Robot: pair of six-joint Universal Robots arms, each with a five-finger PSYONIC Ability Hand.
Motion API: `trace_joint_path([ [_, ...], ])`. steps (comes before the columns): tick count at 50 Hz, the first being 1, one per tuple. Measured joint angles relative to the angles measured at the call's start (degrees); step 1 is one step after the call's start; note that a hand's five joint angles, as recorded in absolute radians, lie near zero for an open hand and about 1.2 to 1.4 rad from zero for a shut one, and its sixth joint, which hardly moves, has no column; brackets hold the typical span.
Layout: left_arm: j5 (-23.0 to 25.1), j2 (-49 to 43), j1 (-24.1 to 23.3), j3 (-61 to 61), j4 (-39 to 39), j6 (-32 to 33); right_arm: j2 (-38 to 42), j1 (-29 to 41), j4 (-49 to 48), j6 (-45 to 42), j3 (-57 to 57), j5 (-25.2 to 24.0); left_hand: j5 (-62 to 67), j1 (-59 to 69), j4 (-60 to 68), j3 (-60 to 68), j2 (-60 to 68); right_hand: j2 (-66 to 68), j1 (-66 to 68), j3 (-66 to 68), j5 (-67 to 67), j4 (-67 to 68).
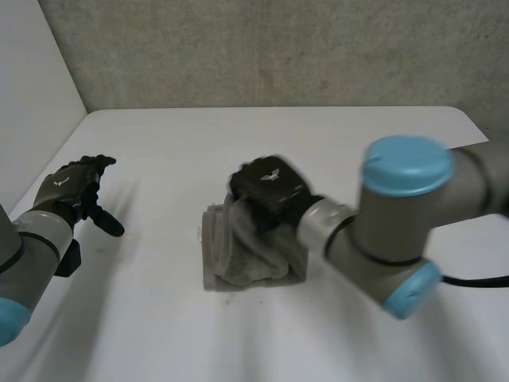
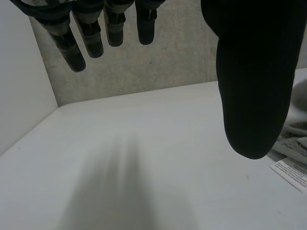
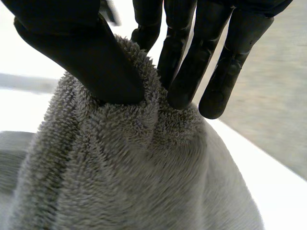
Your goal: Fold the towel.
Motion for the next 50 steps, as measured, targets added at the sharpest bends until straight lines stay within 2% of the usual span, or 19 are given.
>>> trace_joint_path([
  [5,0.02,0.63,0.10,0.01,-0.03,-0.02,5.95,4.99,2.81,-1.51,-4.29,-0.36,0.00,0.00,0.00,0.00,0.00,0.00,0.04,0.01,0.08,0.00],
  [7,0.05,1.02,0.05,0.01,-0.05,0.01,8.38,6.46,3.92,-3.32,-5.21,0.17,0.00,0.00,0.00,0.04,0.12,-6.62,-7.42,-6.85,-5.60,-6.70],
  [9,0.05,1.13,0.03,0.01,-0.06,0.01,8.61,6.61,4.04,-3.65,-5.24,0.36,0.00,0.00,0.01,0.11,0.13,-8.41,-9.43,-8.62,-6.88,-8.07],
  [10,0.08,1.57,-0.09,0.07,-0.07,0.05,8.56,6.88,4.36,-4.63,-5.04,1.40,0.00,0.00,0.10,0.14,0.15,-22.77,-25.50,-22.88,-19.94,-23.11],
  [11,0.08,1.72,-0.16,0.13,-0.08,0.06,8.36,6.88,4.39,-4.83,-4.93,1.71,0.00,0.12,0.13,0.15,0.35,-33.68,-35.35,-33.42,-29.98,-34.03],
  [12,0.08,1.97,-0.38,0.34,-0.12,0.07,7.43,6.78,4.47,-4.90,-4.39,2.62,0.00,0.18,0.14,0.15,0.40,-45.15,-51.29,-44.46,-43.28,-44.68],
  [16,-0.01,2.44,-2.17,2.21,-0.52,0.05,3.24,5.91,4.29,-3.56,-2.13,5.37,0.00,0.18,0.14,0.25,0.43,-55.84,-64.46,-56.12,-54.29,-55.96],
  [24,-0.33,1.39,-10.75,10.74,-5.40,-0.35,-6.45,0.65,4.06,5.17,4.24,8.61,0.00,0.17,0.14,0.25,0.43,-59.25,-68.51,-59.74,-56.12,-59.48],
  [27,-0.40,-0.09,-13.56,13.79,-7.65,-0.95,-7.83,-1.04,4.18,8.43,5.34,8.79,0.00,0.18,0.14,0.25,0.43,-59.25,-68.56,-59.74,-56.07,-59.49],
  [28,-0.50,-2.01,-16.11,16.68,-9.66,-1.74,-8.47,-2.34,4.36,10.92,5.93,8.80,0.00,0.18,0.14,0.25,0.43,-59.45,-68.64,-59.74,-56.05,-59.50],
  [33,-0.74,-9.38,-22.45,24.89,-14.73,-4.17,-7.66,-5.69,5.95,17.10,6.08,8.31,0.00,0.18,0.14,0.25,0.43,-59.56,-68.69,-59.96,-56.05,-59.50],
  [34,-0.74,-9.38,-22.45,24.89,-14.73,-4.17,-7.66,-5.69,5.95,17.10,6.08,8.31,0.00,0.18,0.14,0.25,0.43,-59.56,-68.69,-59.96,-56.05,-59.50],
  [37,-0.95,-16.92,-25.52,31.22,-18.51,-5.19,-4.84,-6.73,7.47,18.44,4.76,8.05,0.00,0.18,0.17,0.27,0.49,-59.56,-68.77,-59.97,-56.05,-59.71],
  [43,-2.90,-24.96,-26.53,36.00,-21.12,-5.21,-0.18,-6.83,8.75,18.34,2.24,7.99,0.00,0.18,0.19,0.38,0.54,-59.56,-68.78,-59.97,-56.05,-59.73],
  [50,-6.99,-27.61,-25.90,34.41,-21.23,-4.60,3.46,-6.23,8.91,17.85,-0.16,7.91,0.00,0.18,0.19,0.38,0.54,-59.56,-68.78,-59.97,-56.05,-59.73],
])
